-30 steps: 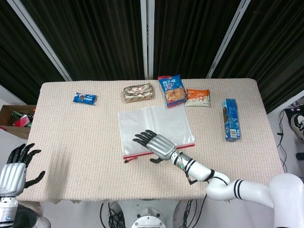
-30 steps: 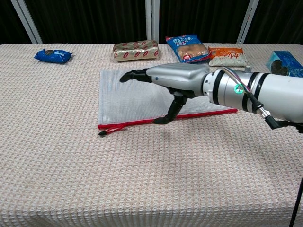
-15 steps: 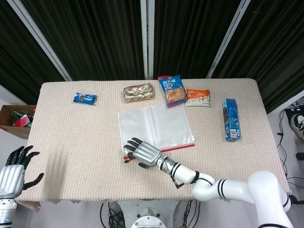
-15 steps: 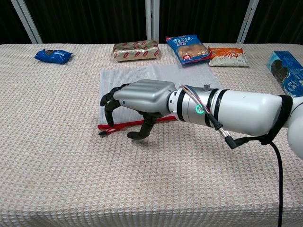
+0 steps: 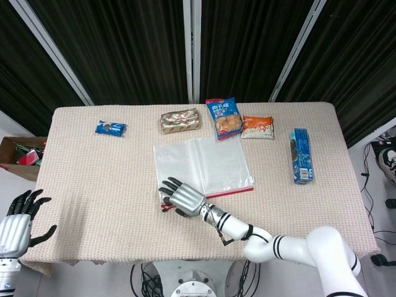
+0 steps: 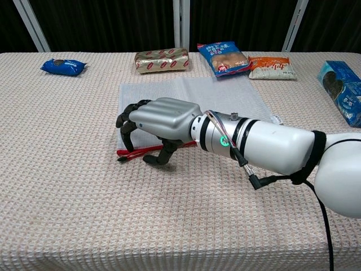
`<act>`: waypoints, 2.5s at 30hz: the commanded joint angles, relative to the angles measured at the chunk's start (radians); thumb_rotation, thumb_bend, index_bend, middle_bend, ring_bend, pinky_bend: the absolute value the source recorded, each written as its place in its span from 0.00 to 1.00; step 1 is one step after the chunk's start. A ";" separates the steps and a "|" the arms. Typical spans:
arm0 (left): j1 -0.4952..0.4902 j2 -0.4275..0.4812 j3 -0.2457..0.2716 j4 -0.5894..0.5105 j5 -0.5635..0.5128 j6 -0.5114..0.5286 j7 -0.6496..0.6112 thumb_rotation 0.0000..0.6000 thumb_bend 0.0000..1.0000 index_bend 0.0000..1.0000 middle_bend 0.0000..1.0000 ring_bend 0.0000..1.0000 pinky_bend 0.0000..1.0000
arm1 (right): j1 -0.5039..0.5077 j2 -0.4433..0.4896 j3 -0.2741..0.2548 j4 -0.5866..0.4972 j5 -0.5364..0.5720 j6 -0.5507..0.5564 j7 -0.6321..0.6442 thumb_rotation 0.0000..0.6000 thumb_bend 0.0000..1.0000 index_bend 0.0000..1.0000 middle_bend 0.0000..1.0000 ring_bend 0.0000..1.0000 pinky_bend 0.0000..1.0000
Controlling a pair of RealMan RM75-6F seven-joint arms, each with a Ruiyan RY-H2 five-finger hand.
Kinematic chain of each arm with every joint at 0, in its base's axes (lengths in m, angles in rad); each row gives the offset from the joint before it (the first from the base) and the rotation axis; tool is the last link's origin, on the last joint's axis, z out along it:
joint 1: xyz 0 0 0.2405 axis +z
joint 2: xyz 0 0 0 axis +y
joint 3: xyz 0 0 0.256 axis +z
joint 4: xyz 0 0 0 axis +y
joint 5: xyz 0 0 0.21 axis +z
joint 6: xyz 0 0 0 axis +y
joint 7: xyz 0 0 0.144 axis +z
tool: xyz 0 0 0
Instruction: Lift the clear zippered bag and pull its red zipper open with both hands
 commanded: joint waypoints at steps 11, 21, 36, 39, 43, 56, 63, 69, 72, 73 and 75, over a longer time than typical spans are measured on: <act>0.001 -0.004 0.002 0.017 0.001 -0.002 -0.019 1.00 0.20 0.25 0.12 0.06 0.10 | 0.007 -0.048 -0.005 0.069 -0.007 0.044 0.017 1.00 0.37 0.55 0.17 0.00 0.00; -0.058 -0.011 -0.014 0.026 0.050 -0.034 -0.052 1.00 0.20 0.25 0.12 0.06 0.10 | -0.008 -0.002 -0.006 0.013 -0.068 0.175 -0.001 1.00 0.48 0.76 0.20 0.00 0.00; -0.406 -0.175 -0.098 0.079 0.173 -0.278 -0.380 1.00 0.19 0.25 0.11 0.06 0.10 | -0.010 0.170 0.070 -0.160 -0.166 0.389 -0.069 1.00 0.48 0.81 0.19 0.00 0.00; -0.467 -0.228 -0.125 0.120 0.164 -0.309 -0.419 1.00 0.20 0.25 0.11 0.06 0.10 | -0.003 0.190 0.085 -0.185 -0.157 0.384 -0.080 1.00 0.48 0.81 0.19 0.00 0.00; -0.530 -0.277 -0.141 0.162 0.155 -0.345 -0.458 1.00 0.20 0.25 0.10 0.06 0.10 | 0.004 0.204 0.094 -0.202 -0.152 0.380 -0.097 1.00 0.48 0.81 0.19 0.00 0.00; -0.649 -0.375 -0.125 0.216 0.131 -0.414 -0.541 1.00 0.26 0.34 0.10 0.06 0.10 | 0.020 0.182 0.103 -0.195 -0.128 0.385 -0.097 1.00 0.48 0.82 0.19 0.00 0.00; -0.682 -0.431 -0.134 0.253 0.091 -0.429 -0.510 1.00 0.31 0.40 0.11 0.06 0.10 | 0.026 0.176 0.103 -0.193 -0.125 0.388 -0.095 1.00 0.48 0.82 0.19 0.00 0.00; -0.695 -0.448 -0.132 0.270 0.068 -0.432 -0.504 1.00 0.32 0.42 0.11 0.06 0.10 | 0.026 0.179 0.102 -0.193 -0.120 0.391 -0.089 1.00 0.48 0.82 0.19 0.00 0.00; -0.697 -0.449 -0.129 0.274 0.062 -0.427 -0.513 1.00 0.33 0.42 0.11 0.06 0.10 | 0.026 0.180 0.100 -0.190 -0.118 0.392 -0.087 1.00 0.48 0.82 0.19 0.00 0.00; -0.697 -0.449 -0.127 0.277 0.060 -0.425 -0.517 1.00 0.33 0.43 0.11 0.06 0.10 | 0.026 0.180 0.100 -0.188 -0.118 0.393 -0.085 1.00 0.48 0.82 0.19 0.00 0.00; -0.699 -0.449 -0.124 0.281 0.058 -0.426 -0.522 1.00 0.34 0.44 0.11 0.06 0.10 | 0.027 0.180 0.099 -0.185 -0.118 0.394 -0.081 1.00 0.48 0.82 0.19 0.00 0.00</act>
